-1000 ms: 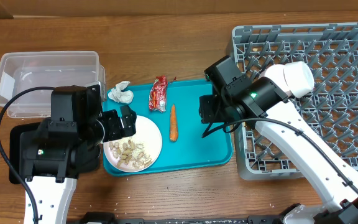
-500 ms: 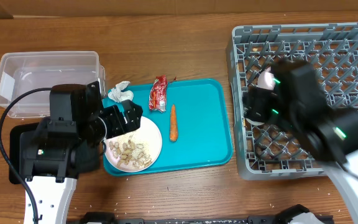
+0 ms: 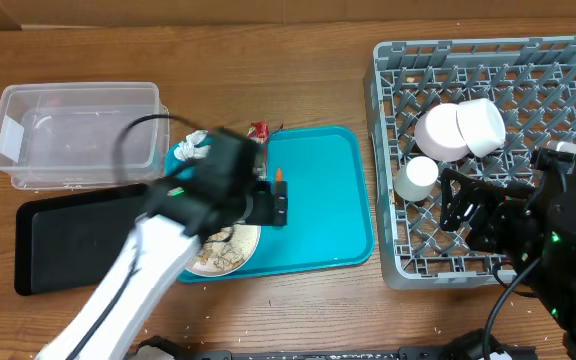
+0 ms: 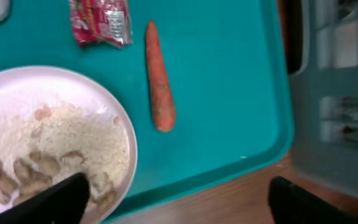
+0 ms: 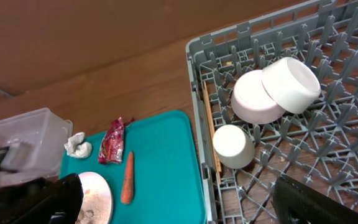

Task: Sort waste into correct bins and load items into the dishwasher
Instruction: 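Reach the left gripper to the carrot and grasp it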

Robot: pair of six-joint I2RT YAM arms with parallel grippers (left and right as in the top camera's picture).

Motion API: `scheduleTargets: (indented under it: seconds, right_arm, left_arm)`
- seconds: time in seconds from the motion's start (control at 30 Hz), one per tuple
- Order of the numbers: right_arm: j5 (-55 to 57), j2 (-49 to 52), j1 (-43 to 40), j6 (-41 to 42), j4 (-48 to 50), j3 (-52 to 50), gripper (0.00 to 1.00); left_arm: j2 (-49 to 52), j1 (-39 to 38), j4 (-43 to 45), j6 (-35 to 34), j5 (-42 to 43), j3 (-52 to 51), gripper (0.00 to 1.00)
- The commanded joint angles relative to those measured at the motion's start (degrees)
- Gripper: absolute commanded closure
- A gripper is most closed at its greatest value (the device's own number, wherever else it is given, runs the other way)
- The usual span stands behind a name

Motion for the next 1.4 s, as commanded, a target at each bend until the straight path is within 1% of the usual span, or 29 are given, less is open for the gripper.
scheduleTargets:
  seconds: [0.0, 0.03, 0.1, 0.2, 0.37, 0.5, 0.57, 0.6, 0.63, 0.67, 0.77, 0.83, 0.97, 1.03, 1.07, 1.1, 1.17, 1.27, 1.37]
  right_arm:
    - [1.0, 0.3, -0.2, 0.1, -0.2, -0.2, 0.0]
    - [1.0, 0.3, -0.2, 0.1, -0.3, -0.2, 0.0]
    - [1.0, 0.3, -0.2, 0.1, -0.3, -0.2, 0.0]
    - [1.0, 0.3, -0.2, 0.1, -0.3, -0.2, 0.0]
    - [1.0, 0.3, -0.2, 0.1, -0.3, -0.2, 0.0]
    - [1.0, 0.3, -0.2, 0.1, -0.3, -0.2, 0.0]
    - [1.0, 0.3, -0.2, 0.1, -0.3, -0.2, 0.0]
    - [1.0, 0.3, -0.2, 0.1, -0.3, -0.2, 0.0]
    - [1.0, 0.3, -0.2, 0.1, -0.3, -0.2, 0.0]
    - [1.0, 0.3, -0.2, 0.1, -0.3, -0.2, 0.0]
    - [1.0, 0.3, -0.2, 0.1, -0.3, -0.2, 0.0]
    - [1.0, 0.3, -0.2, 0.1, -0.3, -0.2, 0.0]
    - [1.0, 0.3, -0.2, 0.1, -0.3, -0.2, 0.0]
    - [1.0, 0.3, -0.2, 0.1, -0.3, -0.2, 0.0]
    - [1.0, 0.3, -0.2, 0.1, -0.3, -0.2, 0.0]
    - [1.0, 0.3, -0.2, 0.1, -0.3, -0.2, 0.0]
    - [1.0, 0.3, -0.2, 0.1, -0.3, -0.2, 0.0]
    - [1.0, 0.3, -0.2, 0.1, -0.3, -0.2, 0.0]
    - [1.0, 0.3, -0.2, 0.1, -0.3, -0.2, 0.0]
  left_arm:
    - [7.4, -3.8, 3.1, 0.7, -7.1, 0.8, 0.17]
    - [9.5, -4.3, 4.4, 0.7, -7.2, 0.9, 0.24]
    - [13.7, -4.9, 6.7, -0.4, -7.7, 0.9, 0.29]
    - [18.6, -4.9, 10.0, -3.0, -7.8, 0.9, 0.28]
    - [25.5, -4.9, 14.8, -4.6, -8.0, 0.9, 0.37]
    - [29.7, -4.9, 14.3, -5.3, -8.1, 0.8, 0.47]
    - [31.3, -4.9, 13.6, -5.3, -8.6, 0.9, 0.5]
    - [31.7, -4.8, 13.3, -5.3, -8.7, 0.9, 0.53]
    - [31.9, -4.8, 13.2, -5.3, -8.7, 0.9, 0.59]
    - [31.9, -4.8, 13.2, -5.3, -8.7, 0.9, 0.63]
    - [31.3, -4.8, 12.6, -5.3, -8.7, 2.2, 0.65]
    - [30.6, -4.8, 10.9, -5.3, -8.7, 4.6, 0.69]
    - [28.4, -4.4, 6.7, -5.3, -8.7, 11.3, 0.79]
    - [27.3, -3.8, 4.5, -5.2, -8.7, 14.6, 0.87]
    - [26.9, -3.3, 3.5, -5.2, -8.7, 16.1, 0.88]
    - [26.4, -2.8, 2.4, -5.2, -8.8, 17.5, 0.87]
    - [25.2, -1.4, -0.2, -5.0, -10.0, 20.4, 0.78]
    - [23.7, 2.1, -3.5, -5.0, -13.5, 23.8, 0.71]
    - [22.6, 8.1, -5.6, -5.0, -17.1, 26.6, 0.66]
